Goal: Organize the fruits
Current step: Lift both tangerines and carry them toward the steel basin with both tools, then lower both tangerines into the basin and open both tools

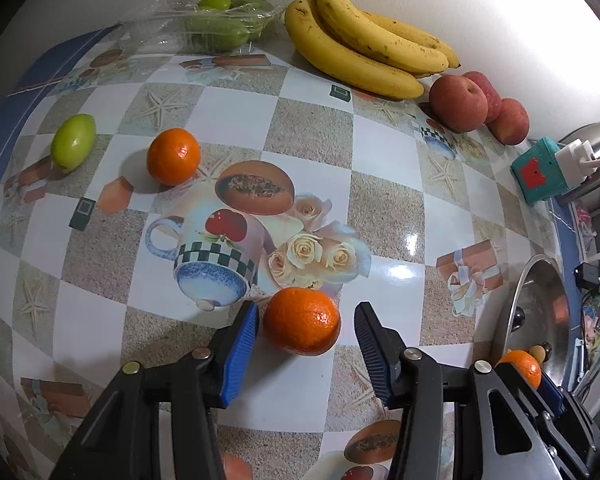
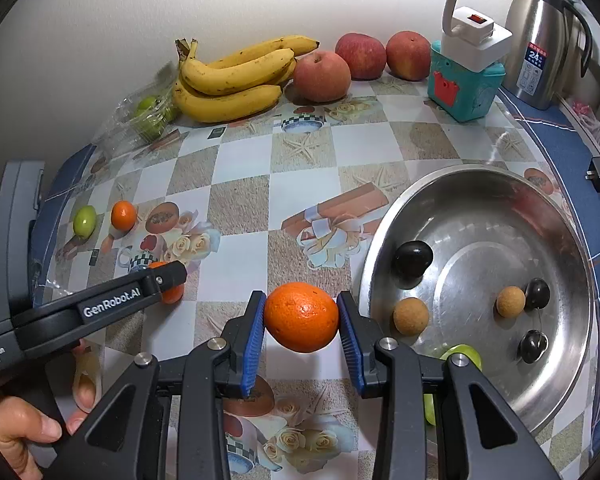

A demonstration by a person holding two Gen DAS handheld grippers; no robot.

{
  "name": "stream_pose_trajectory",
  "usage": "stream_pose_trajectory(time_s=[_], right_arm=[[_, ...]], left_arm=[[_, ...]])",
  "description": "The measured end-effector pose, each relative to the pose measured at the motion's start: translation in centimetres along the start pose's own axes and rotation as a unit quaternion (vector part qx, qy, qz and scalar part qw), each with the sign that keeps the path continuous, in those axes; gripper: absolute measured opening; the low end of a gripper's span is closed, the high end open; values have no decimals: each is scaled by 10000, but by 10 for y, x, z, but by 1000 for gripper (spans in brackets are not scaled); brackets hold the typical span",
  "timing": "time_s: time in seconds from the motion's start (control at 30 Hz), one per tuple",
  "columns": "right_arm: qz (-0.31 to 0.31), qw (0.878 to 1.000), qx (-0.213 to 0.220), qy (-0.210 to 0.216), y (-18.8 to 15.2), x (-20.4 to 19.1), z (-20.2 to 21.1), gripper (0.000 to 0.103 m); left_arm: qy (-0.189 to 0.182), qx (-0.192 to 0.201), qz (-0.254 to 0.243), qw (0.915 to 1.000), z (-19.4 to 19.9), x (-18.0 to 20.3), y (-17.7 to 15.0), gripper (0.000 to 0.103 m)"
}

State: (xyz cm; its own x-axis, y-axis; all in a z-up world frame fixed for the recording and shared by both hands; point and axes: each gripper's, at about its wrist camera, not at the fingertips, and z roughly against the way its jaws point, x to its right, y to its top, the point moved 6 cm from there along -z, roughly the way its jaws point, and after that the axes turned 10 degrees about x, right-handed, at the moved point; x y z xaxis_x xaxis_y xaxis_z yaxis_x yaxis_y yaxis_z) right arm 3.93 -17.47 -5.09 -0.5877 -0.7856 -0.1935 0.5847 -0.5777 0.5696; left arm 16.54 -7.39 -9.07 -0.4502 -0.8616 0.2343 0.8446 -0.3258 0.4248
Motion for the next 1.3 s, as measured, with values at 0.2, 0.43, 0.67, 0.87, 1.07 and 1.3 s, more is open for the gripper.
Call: stream_pose_trajectory(time_s=[0.2,0.43,0.67,0.87,1.07,1.3], right_arm=[[-47,10000,15,22,1,1,1,37],[-172,9998,78,36,5,9,5,37],[-555,9980,267,-129,19,41,16,37],[-937,9933,408,-539,28,89,25,37],[-1380,9846,509,-950,27,142,32,37],[-1631,9780,597,-1154,24,178,33,37]], left_arm=[[-70,1,-60,10000,6,3,2,41],[-167,160,-31,9997,22,9,13,41],[-283,418,-178,9986,44,26,25,41],[-575,451,-542,9959,54,64,23,41],[-860,238,-1040,9906,52,112,6,41],[-1204,129,-1782,9765,51,176,-20,41]])
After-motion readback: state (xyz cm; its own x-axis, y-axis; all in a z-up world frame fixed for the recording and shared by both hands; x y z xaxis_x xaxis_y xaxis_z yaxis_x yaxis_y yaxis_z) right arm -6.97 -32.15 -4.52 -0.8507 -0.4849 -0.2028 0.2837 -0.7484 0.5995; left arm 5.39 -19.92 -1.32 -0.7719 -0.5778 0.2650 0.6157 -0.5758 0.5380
